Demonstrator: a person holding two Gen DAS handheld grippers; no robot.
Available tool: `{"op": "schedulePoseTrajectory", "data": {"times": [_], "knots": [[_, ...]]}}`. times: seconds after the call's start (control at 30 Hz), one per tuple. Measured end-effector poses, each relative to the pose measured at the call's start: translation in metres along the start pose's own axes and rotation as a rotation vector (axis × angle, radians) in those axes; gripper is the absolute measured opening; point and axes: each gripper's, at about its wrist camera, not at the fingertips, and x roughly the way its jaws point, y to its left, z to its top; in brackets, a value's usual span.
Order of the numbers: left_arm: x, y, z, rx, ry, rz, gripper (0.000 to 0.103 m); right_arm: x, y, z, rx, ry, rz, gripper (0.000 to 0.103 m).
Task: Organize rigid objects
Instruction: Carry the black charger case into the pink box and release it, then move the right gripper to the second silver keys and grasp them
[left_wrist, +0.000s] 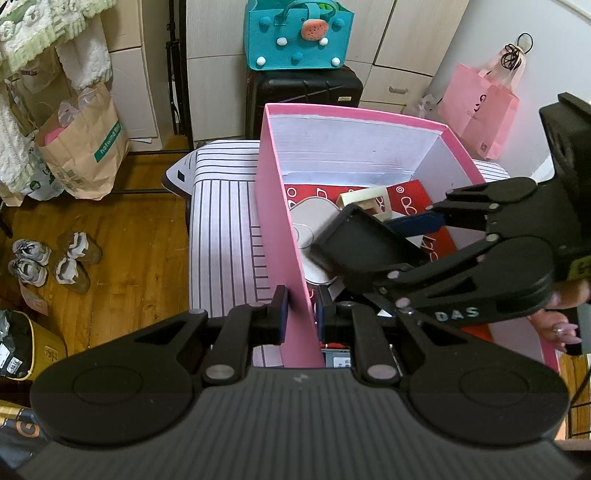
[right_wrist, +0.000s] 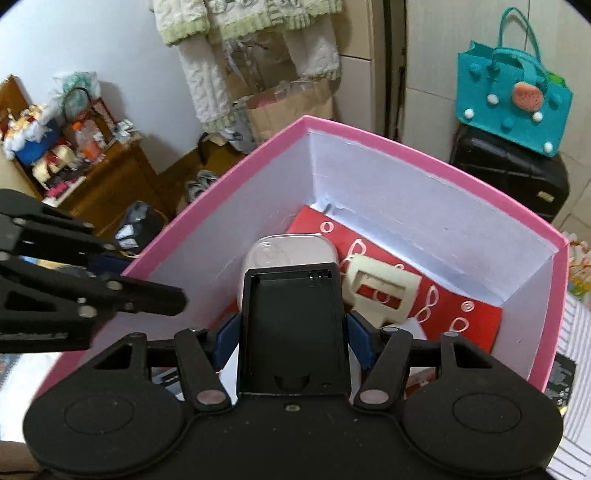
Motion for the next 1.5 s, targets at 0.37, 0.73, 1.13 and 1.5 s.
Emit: {"op": "schedulePoseTrajectory", "data": {"times": [0.37, 0.73, 1.13, 1.5], "knots": [[0.0, -0.001, 0.0, -0.002, 0.0, 0.004, 0.014, -0.07, -0.027, -0.025, 0.137, -0.192, 0.016, 0.07], [-0.001, -0.002, -0.002, -0.003, -0.005, 0.016, 0.014, -0.14, -0.082, -0.114, 0.264, -0.359, -0.141, 0.073], [-0.002, -0.007, -0.004, -0.021, -0.008, 0.043, 0.014, -0.116, -0.117, -0.207, 0.337, -0.348, -0.209, 0.073], [-0.003, -0.014, -0.006, -0.001, 0.001, 0.079, 0.014, -0.089, -0.095, -0.228, 0.261, -0.332, -0.214, 0.065]]}}
